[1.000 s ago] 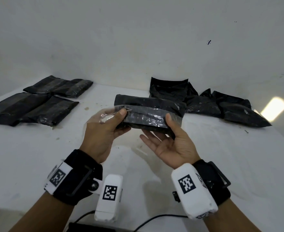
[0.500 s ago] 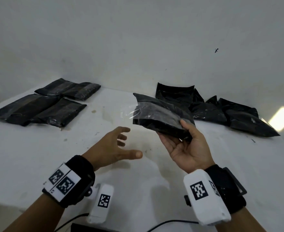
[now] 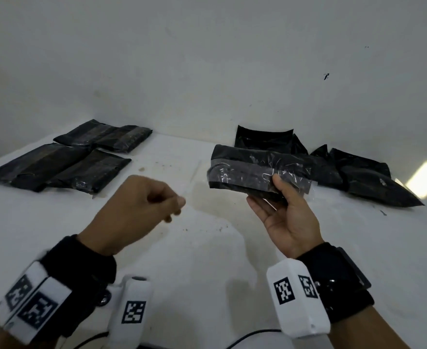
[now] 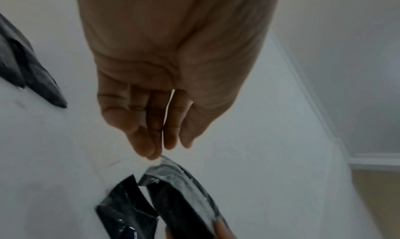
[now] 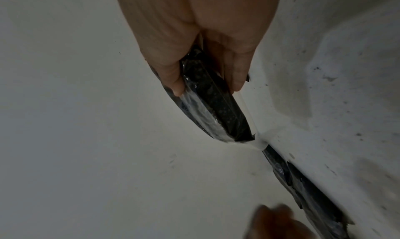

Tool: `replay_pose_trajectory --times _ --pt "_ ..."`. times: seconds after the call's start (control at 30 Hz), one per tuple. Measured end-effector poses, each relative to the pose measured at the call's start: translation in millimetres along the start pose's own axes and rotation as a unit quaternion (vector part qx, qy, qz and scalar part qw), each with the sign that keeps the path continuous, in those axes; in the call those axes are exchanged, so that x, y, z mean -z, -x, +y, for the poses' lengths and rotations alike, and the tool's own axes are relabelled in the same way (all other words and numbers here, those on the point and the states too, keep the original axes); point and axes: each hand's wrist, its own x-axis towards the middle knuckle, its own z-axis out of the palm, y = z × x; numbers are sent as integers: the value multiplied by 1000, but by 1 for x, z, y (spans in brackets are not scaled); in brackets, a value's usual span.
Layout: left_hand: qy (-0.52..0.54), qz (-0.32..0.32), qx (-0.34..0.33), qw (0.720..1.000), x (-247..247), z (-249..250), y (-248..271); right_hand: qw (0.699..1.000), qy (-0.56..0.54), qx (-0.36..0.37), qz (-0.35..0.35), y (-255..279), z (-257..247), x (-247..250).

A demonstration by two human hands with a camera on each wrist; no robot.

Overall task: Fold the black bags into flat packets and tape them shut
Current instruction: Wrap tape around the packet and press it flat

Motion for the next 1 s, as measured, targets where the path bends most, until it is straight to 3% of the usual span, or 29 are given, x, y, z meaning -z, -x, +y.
replay_pose_trajectory --times 0.1,0.33,0.5,0.87,1.0 --pt "93 38 -6 995 -9 17 -9 1000 6 16 -6 3 5 -3" --pt "192 -9 90 977 -31 20 -29 999 12 30 -44 14 10 -11" --pt "255 -45 97 961 -33 24 -31 998 -31 -11 -59 18 11 -13" --pt "466 -58 158 869 -30 23 -32 992 -43 -71 -96 25 19 -19" --pt "488 -70 169 854 -30 20 -31 992 -18 -74 -104 21 20 -14"
